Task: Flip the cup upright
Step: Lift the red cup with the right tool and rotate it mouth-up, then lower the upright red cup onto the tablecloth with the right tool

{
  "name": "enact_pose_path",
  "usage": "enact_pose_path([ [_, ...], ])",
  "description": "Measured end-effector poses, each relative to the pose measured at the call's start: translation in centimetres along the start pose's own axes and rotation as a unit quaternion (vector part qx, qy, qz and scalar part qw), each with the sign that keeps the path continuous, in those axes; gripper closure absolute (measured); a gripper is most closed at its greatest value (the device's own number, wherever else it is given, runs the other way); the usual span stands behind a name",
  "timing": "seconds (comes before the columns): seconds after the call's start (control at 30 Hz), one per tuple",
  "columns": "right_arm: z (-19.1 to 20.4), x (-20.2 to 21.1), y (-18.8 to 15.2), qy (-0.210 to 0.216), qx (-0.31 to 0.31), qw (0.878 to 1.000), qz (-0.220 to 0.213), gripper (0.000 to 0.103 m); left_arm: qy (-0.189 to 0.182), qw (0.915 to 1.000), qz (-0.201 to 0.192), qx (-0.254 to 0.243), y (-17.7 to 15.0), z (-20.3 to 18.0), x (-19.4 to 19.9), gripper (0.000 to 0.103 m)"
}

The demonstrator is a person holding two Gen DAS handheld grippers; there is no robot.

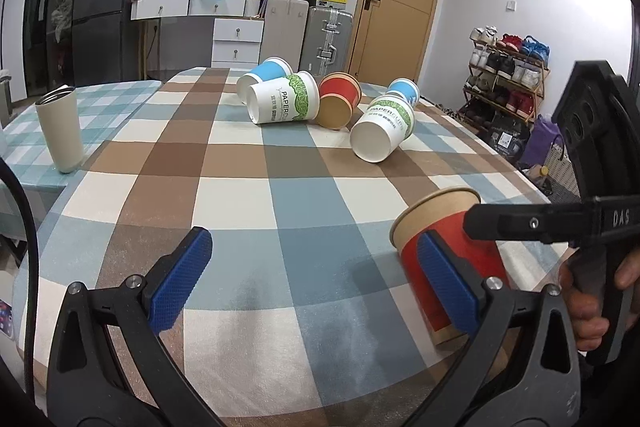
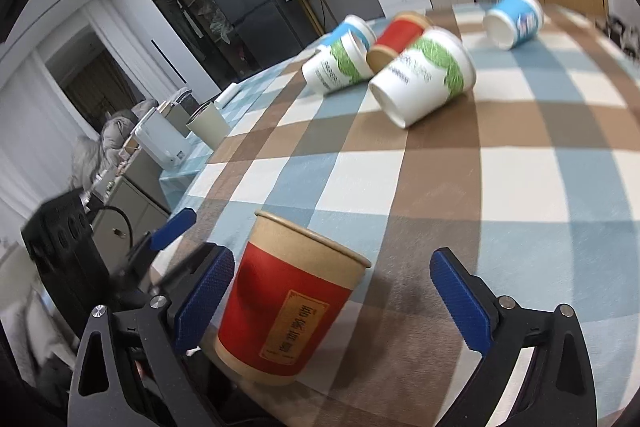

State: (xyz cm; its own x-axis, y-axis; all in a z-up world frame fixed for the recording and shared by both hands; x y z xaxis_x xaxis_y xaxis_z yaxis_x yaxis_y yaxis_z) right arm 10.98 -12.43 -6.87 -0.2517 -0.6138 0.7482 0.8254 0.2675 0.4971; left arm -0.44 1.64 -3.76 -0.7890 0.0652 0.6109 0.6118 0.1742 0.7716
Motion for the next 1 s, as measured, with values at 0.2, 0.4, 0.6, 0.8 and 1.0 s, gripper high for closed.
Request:
enact_pose_path([
  [0.2,0.1,-1.7,0.3,0.013,-0.017,0.999,0.031,0.009,0.003,1.0,0.002,-0.004,0.2,0.0,-0.6,0.001],
  [0.4,0.0,-2.1,0.6,0.042,-0.031,0.997,0.052,0.027,-0.002,1.0,0.003,0.006,0.4,0.4,-0.8,0.001],
  [0.6,0.6,-1.4,0.5,0.02,-0.012,0.999,0.041,0.029,0.001,1.0,0.004,0.0,0.4,0.5,-0.9,0.001],
  [0.8,1.8,0.1,0.9,-0.078,0.053,0.995,-0.039,0.029,0.002,1.0,0.004,-0.002,0.5,0.3,-1.0,0.001],
  [1.0,3.1,0.4,1.4,-0.174,0.1,0.973,-0.112,0.029,-0.002,1.0,0.002,0.002,0.6,0.3,-0.8,0.001],
])
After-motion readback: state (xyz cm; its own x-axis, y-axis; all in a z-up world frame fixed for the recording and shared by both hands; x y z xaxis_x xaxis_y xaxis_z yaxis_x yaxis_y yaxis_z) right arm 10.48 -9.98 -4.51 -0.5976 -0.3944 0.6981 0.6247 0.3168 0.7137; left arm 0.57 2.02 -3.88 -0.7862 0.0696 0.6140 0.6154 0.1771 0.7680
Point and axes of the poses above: each gripper's, at about its wrist camera, not at the fingertips, and x roughly against the way its jaws point, z to its left, y to its top, the point moved 2 cm from there along -x, roughly the way its jaws point, and after that the axes turned 7 degrees about z, right-handed, at the moved point
